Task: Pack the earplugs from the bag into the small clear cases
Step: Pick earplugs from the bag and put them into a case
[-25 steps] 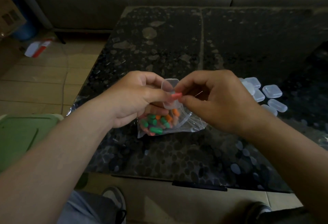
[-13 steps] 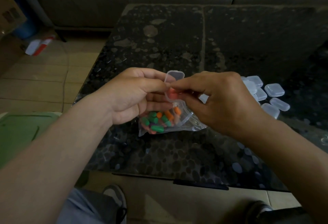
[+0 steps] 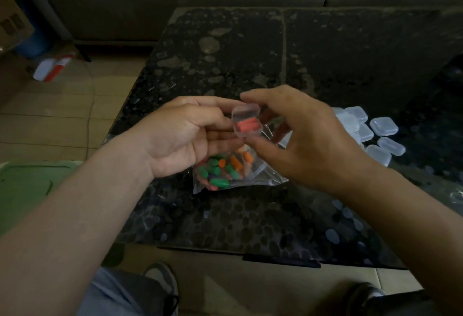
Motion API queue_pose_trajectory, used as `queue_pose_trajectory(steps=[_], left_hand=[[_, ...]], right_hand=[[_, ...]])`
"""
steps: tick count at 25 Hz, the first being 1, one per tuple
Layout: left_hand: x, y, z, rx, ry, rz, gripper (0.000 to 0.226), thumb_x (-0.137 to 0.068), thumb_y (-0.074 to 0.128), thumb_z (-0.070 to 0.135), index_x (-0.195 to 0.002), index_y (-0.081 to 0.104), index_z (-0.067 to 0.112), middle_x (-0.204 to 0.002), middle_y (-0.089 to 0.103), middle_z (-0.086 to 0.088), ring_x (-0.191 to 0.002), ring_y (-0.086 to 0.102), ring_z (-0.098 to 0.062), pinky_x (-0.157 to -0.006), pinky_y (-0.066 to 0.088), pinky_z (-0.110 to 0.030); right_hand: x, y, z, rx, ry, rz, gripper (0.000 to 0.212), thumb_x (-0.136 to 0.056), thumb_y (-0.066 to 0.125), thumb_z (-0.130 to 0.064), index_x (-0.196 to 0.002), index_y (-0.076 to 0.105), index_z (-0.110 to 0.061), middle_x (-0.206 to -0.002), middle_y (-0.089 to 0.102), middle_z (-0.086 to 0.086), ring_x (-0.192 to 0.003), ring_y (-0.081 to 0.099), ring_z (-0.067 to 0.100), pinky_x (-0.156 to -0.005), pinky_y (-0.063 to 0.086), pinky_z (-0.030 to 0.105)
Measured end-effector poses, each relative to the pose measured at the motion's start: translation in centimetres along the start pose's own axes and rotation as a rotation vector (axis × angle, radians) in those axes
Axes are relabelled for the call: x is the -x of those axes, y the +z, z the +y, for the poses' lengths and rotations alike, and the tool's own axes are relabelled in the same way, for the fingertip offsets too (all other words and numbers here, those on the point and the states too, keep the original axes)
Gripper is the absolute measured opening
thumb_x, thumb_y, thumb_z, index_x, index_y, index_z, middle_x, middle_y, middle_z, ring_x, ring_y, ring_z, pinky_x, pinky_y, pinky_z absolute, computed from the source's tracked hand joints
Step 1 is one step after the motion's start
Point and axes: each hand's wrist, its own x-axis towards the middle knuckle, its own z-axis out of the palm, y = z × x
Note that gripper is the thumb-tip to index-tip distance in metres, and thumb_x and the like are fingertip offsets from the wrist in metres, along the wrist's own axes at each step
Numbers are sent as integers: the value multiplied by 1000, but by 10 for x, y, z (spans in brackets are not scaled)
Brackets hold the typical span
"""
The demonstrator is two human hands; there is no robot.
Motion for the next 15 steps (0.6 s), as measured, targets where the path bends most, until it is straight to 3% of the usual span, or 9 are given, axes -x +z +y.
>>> queue_pose_trajectory(steps=[3, 6, 8, 15], left_hand=[[0, -3, -2, -102, 37, -13, 34, -85, 57, -5, -115, 74, 2, -105, 77, -20, -92, 76, -25, -79, 64, -31], [0, -3, -9, -339, 259, 54, 23, -80, 77, 7, -103, 78, 13, -105, 79, -12, -99, 75, -25, -82, 63, -36], [2, -1, -11, -471, 397, 100, 23, -76, 86, 17, -98, 77, 18, -99, 80, -4, -95, 76, -19, -81, 63, -31], [0, 2, -13, -559, 499, 130, 23, -77, 76, 24, -98, 76, 15, -92, 80, -3, -86, 77, -17, -80, 63, -30]], right_hand=[[-2, -4, -1, -50, 83, 51, 32, -91, 62, -38, -116, 69, -21, -101, 68, -10, -91, 63, 4, -77, 52, 22], [-2, -7, 0, -57, 136, 8, 27, -92, 60, -41, -112, 70, -26, -97, 67, -15, -91, 63, 1, -77, 53, 21], [-3, -5, 0, -72, 151, -3, 26, -92, 62, -39, -113, 71, -26, -97, 68, -16, -91, 63, 0, -77, 53, 19], [-5, -7, 1, -217, 252, 30, 18, -88, 70, -38, -103, 72, -27, -86, 69, -18, -86, 66, -3, -71, 52, 13]])
